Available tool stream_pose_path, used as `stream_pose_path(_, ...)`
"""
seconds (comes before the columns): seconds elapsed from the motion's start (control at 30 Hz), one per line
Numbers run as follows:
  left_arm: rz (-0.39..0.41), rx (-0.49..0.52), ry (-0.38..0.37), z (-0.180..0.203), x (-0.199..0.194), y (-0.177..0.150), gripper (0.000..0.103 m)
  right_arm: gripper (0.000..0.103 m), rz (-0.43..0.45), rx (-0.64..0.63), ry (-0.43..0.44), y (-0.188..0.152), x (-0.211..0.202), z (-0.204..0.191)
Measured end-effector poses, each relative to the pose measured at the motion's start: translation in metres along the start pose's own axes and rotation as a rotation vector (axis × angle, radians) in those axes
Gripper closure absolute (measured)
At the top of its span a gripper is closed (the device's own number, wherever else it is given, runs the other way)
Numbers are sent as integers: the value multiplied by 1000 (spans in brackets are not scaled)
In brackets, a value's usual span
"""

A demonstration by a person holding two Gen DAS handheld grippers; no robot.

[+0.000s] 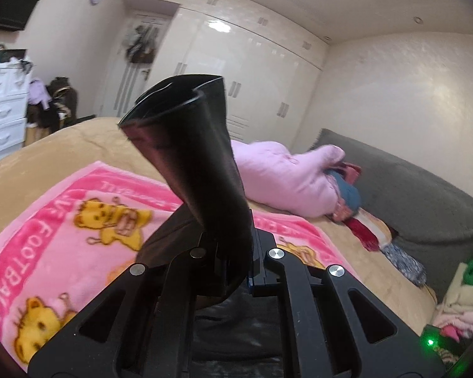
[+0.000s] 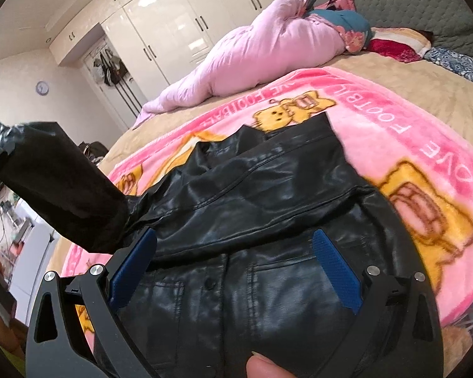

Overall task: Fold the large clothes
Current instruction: 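Lift the sleeve with the left tool and fold it across the jacket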

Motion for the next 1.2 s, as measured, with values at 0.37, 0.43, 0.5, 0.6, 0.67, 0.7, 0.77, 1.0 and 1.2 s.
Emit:
stream_pose_path(0.37, -69, 88, -115, 78, 36, -22, 101, 4, 56, 89, -28, 18, -11, 49)
stream_pose_path(0.43, -89, 107, -128, 89, 45, -31, 101, 4, 71, 105, -35, 22, -14, 58)
stream_pose_path(0.5, -108, 126, -139, 104, 51, -37, 101, 4, 79, 123, -40, 25, -15, 66)
stream_pose_path(0.6, -139, 155, -159, 120, 63, -51, 101, 4, 90, 151, -50, 28, -17, 79)
stream_pose_path(0.67, -158, 174, -174, 130, 70, -61, 101, 4, 94, 166, -58, 30, -16, 85)
stream_pose_path(0.7, -171, 185, -185, 135, 74, -67, 101, 4, 96, 172, -63, 31, -16, 89)
stream_pose_path(0.77, -194, 199, -207, 144, 81, -79, 101, 4, 102, 185, -80, 32, -15, 96)
stream_pose_path(1.0, -309, 238, -269, 168, 106, -133, 100, 4, 111, 226, -169, 36, -15, 122)
stream_pose_path(1.2, -424, 294, -309, 185, 125, -179, 94, 4, 132, 300, -184, 40, -18, 145)
Point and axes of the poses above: each gripper's, at about its wrist camera, not at the fingertips, and x roughly the way its jaws point, z to its right, y to its top, the point moved 6 cm from there along x, roughly the way its jaws point, and after that the axes turned 12 degrees about x, right-handed, at the moved point
